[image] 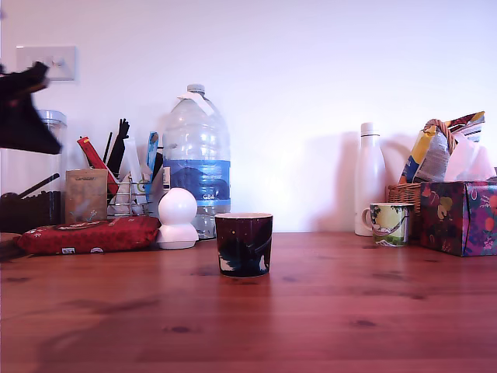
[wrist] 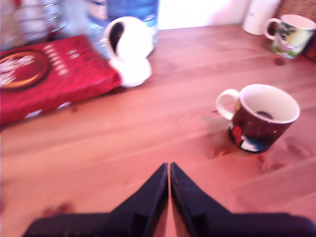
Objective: Pick up the coffee capsules from the table one by one and drop them inside the nearest coffee cup
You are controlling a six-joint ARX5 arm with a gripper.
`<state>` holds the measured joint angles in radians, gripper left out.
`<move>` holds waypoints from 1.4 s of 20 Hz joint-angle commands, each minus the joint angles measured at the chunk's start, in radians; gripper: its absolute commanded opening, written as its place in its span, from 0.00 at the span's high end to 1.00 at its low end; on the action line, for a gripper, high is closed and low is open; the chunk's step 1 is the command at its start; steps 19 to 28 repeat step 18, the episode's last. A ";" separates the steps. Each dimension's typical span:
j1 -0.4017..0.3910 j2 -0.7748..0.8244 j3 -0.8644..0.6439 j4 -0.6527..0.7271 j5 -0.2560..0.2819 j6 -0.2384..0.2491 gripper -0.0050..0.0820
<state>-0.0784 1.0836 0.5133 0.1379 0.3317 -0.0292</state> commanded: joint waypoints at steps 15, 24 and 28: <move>0.030 -0.629 -0.232 -0.229 -0.090 -0.071 0.96; 0.030 -0.730 -0.232 -0.304 -0.098 -0.071 0.96; 0.030 -0.730 -0.232 -0.304 -0.098 -0.071 0.96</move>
